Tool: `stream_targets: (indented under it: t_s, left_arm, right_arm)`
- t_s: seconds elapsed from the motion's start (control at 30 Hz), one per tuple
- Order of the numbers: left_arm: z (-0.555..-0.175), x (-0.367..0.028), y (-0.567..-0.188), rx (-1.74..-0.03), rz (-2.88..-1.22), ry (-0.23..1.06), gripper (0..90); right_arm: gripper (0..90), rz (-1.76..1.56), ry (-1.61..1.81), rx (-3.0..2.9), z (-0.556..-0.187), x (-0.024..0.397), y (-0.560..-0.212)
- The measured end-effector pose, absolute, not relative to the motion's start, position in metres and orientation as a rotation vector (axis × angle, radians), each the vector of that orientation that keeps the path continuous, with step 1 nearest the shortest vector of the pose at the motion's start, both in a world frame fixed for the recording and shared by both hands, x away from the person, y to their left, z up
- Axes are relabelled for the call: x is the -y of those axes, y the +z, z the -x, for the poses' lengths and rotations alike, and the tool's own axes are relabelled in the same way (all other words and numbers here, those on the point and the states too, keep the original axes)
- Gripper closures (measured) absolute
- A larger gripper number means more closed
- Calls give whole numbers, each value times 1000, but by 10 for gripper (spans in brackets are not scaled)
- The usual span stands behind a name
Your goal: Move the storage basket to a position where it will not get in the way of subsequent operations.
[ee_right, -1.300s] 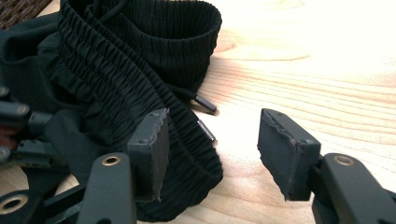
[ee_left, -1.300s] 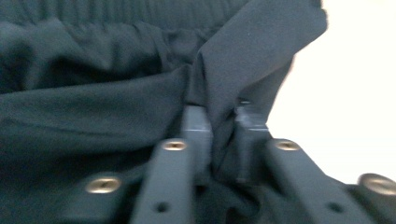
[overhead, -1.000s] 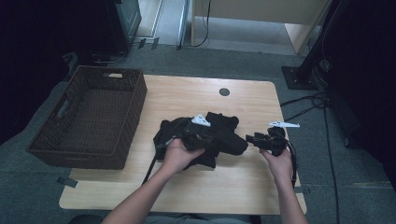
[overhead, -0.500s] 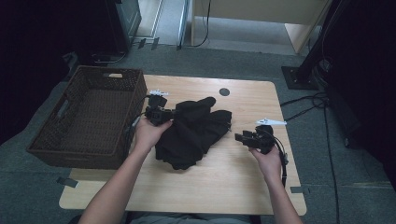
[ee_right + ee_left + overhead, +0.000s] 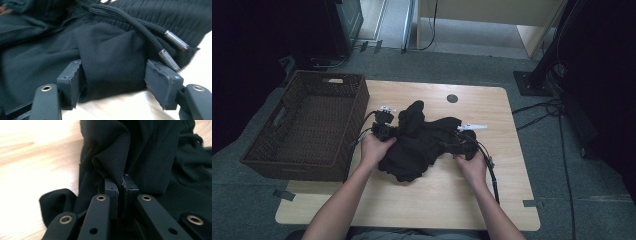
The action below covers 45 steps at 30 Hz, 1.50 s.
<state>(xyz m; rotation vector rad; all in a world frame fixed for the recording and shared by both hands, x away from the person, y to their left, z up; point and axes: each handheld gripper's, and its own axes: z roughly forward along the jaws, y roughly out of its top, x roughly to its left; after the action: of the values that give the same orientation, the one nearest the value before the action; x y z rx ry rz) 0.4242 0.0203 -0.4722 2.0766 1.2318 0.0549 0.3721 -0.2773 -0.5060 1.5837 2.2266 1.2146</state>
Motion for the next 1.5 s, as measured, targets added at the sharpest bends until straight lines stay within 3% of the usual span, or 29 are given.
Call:
stream_targets:
  t_s: [0.1,0.13,0.23,0.63,0.7,0.77,0.8,0.83,0.87,0.9,0.93,1.03,1.23,1.33,1.5]
  left_arm:
    - [-420,-17,-477,-1214,-2087,20,859]
    - [-415,-15,-479,-1204,-2079,-23,859]
    - [-411,-14,-478,-1184,-2086,-33,859]
    - [-430,-35,-447,-1219,-1921,-4,847]
    - [-440,-34,-451,-1268,-1922,-1,807]
    - [-443,-33,-453,-1299,-1930,-8,695]
    - [-442,-32,-452,-1299,-1930,-15,695]
    - [-439,-31,-451,-1295,-1935,-7,622]
    - [-432,-30,-445,-1261,-1950,23,523]
    - [-432,-30,-445,-1261,-1950,23,492]
    - [-424,-30,-436,-1230,-1958,64,462]
    - [-410,-34,-421,-1174,-1943,75,413]
    - [-381,-26,-408,-1076,-1975,45,396]
    - [-362,-14,-421,-1035,-2034,-26,394]
    - [-344,-6,-434,-996,-2091,-16,389]
  right_arm:
    - [721,-1569,1085,-2200,-380,270,-507]
    - [801,-1569,1073,-2212,-381,270,-508]
    - [879,-1594,1045,-2241,-385,277,-505]
    - [869,-1529,1118,-2227,-383,323,-455]
    - [853,-1498,1127,-2216,-383,320,-446]
    - [817,-1476,1096,-2229,-385,311,-444]
    - [817,-1476,1096,-2229,-385,311,-444]
    - [797,-1468,1099,-2241,-385,309,-445]
    - [662,-1461,1108,-2257,-385,305,-448]
    - [662,-1461,1108,-2257,-385,305,-448]
    - [575,-1444,1093,-2256,-384,304,-448]
    - [516,-1438,1136,-2215,-375,311,-443]
    - [522,-1451,1173,-2200,-359,324,-441]
    - [513,-1467,1156,-2206,-348,326,-451]
    - [497,-1479,1161,-2210,-339,326,-461]
